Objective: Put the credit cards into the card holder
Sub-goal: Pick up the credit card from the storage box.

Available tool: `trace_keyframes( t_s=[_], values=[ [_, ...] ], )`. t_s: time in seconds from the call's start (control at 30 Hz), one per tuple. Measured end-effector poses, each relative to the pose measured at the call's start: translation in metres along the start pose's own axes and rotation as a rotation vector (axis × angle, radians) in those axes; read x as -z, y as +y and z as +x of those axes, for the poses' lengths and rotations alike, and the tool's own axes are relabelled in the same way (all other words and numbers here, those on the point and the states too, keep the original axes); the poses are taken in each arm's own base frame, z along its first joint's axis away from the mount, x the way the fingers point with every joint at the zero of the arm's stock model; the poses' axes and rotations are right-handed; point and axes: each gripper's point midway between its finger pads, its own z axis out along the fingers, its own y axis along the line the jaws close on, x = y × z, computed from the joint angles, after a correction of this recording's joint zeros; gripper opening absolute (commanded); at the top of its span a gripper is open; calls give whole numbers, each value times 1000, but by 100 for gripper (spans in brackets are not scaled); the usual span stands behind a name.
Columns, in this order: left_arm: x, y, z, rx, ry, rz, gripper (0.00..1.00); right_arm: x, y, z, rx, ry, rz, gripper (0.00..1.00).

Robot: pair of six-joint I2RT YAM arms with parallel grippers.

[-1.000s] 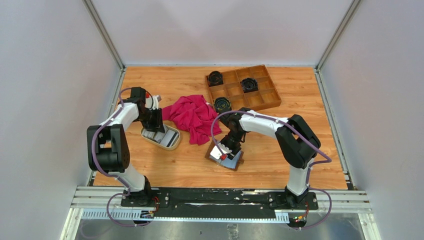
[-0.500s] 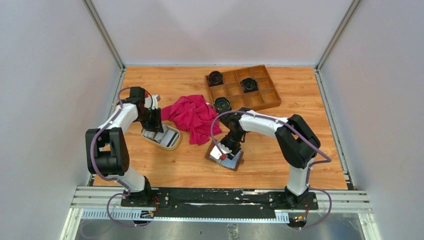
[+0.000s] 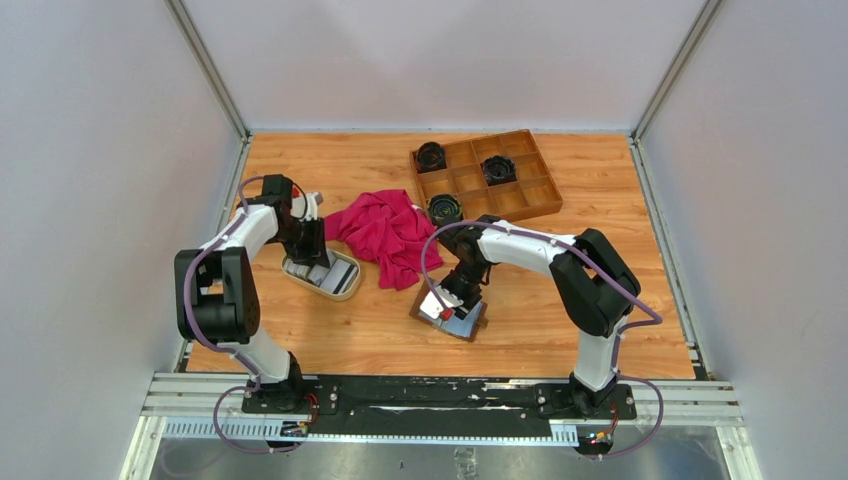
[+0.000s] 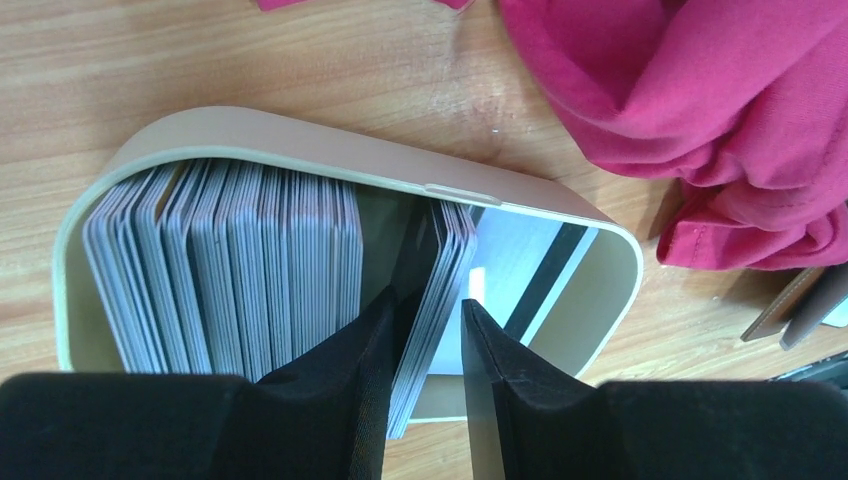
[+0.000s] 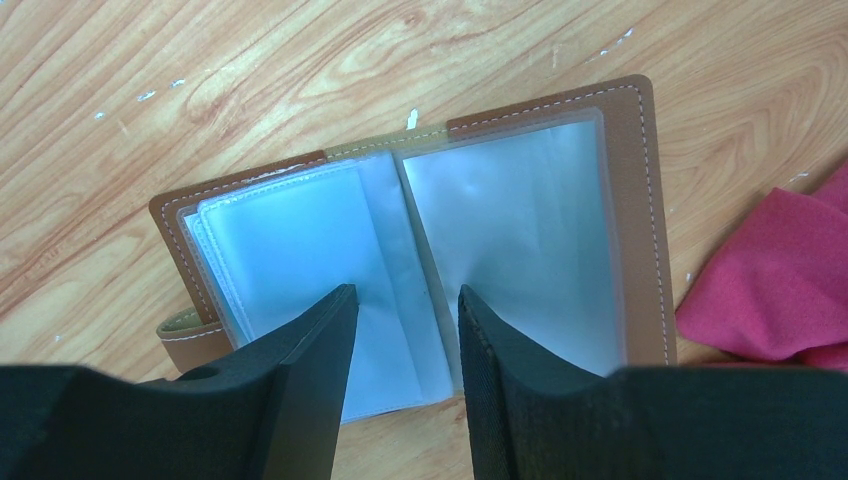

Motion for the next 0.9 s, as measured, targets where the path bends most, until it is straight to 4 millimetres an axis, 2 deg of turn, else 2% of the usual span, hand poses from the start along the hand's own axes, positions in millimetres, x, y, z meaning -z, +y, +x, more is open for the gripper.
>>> trace_keyframes(
  t_s=[0.07, 0.17, 0.3, 0.4, 0.53, 0.8, 0.9],
  values=[
    [-4, 1, 2, 6, 17, 1, 32, 0, 0, 0, 0, 0, -1, 46],
    [-8, 2, 4, 12, 32, 5, 12, 0, 0, 0, -1, 0, -1, 46],
    [-7, 4, 2, 7, 28, -2, 2, 0, 0, 0, -1, -1, -1, 45],
    [-6, 4, 1, 7, 23, -5, 3, 0, 0, 0, -1, 0, -1, 45],
    [-1, 2, -1, 1, 6, -8, 13, 0, 0, 0, -1, -1, -1, 45],
    [2, 1, -3, 0, -4, -9, 17, 0, 0, 0, 0, -1, -1, 45],
    [2, 1, -3, 0, -4, -9, 23, 0, 0, 0, -1, -1, -1, 45]
  ],
)
